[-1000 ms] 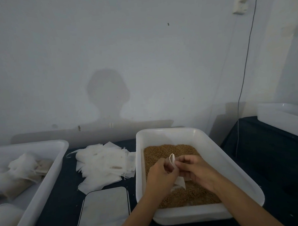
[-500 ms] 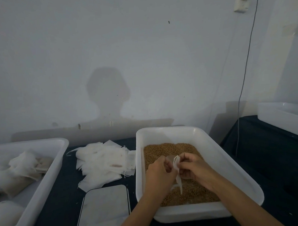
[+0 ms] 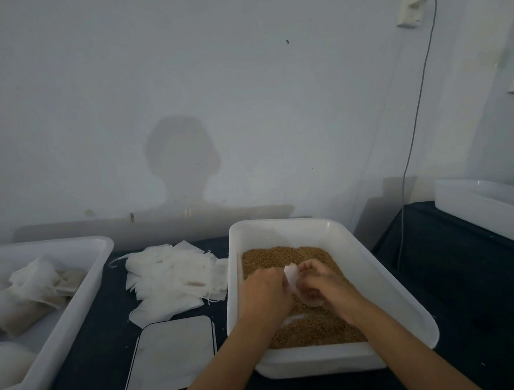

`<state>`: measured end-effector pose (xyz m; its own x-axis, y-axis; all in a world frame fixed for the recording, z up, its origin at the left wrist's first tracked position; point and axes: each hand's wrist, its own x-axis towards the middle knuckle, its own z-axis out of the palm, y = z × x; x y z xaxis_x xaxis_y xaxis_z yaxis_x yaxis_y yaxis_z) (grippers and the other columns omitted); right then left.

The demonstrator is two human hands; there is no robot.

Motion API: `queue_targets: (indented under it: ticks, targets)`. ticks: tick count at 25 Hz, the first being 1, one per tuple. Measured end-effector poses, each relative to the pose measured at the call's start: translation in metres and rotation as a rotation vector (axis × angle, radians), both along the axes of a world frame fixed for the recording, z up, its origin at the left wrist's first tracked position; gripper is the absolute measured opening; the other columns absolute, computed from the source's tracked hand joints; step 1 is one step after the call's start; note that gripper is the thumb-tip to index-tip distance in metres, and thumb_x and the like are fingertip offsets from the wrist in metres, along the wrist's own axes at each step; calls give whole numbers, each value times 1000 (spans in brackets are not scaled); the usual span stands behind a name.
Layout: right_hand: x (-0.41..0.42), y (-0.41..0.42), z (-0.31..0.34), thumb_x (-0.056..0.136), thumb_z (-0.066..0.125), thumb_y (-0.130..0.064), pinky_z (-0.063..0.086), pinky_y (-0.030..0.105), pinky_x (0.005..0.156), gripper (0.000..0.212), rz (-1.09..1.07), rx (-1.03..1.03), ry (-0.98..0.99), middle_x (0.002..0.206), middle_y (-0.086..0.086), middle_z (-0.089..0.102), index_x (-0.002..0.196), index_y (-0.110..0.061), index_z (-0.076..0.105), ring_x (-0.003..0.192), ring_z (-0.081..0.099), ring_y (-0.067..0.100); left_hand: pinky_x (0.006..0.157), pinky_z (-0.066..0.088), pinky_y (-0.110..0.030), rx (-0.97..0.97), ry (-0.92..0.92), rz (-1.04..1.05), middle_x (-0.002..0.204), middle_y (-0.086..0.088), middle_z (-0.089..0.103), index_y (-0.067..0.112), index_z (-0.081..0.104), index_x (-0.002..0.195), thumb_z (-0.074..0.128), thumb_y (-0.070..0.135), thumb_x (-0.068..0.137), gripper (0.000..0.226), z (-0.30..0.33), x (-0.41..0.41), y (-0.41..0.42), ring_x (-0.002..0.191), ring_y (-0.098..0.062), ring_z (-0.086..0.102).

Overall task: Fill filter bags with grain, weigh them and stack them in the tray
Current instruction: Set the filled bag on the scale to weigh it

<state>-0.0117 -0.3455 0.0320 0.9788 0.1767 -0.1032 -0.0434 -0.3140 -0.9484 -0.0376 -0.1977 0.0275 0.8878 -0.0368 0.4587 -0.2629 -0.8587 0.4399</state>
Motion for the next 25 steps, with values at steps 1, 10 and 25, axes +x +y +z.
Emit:
queue_targets:
  ticks: [1, 10, 25]
  targets:
    - [3, -5, 0, 91, 56, -17, 49, 27, 70, 16, -36, -119, -18, 100, 0, 63, 106, -20, 52, 82, 60, 12, 69, 45, -20, 8, 3, 15, 91, 3, 70, 18, 70, 91, 55, 21, 89, 15, 1, 3, 4, 81, -12, 62]
    - [18, -44, -13, 99, 43, -27, 45, 32, 93, 21, 82, -1370, -11, 111, 1, 60, 112, -18, 58, 99, 55, 18, 71, 45, -23, 89, 54, 54, 99, 3, 57, 20, 48, 89, 53, 14, 91, 9, -2, 10, 32, 81, -11, 51]
    - [19, -15, 36, 83, 66, -12, 44, 21, 69, 17, 231, -1309, -306, 94, -6, 56, 84, -21, 52, 85, 54, 12, 81, 47, -23, -114, 23, 72, 116, -1, 53, 13, 47, 112, 45, 9, 96, 17, -6, 11, 32, 97, -15, 55]
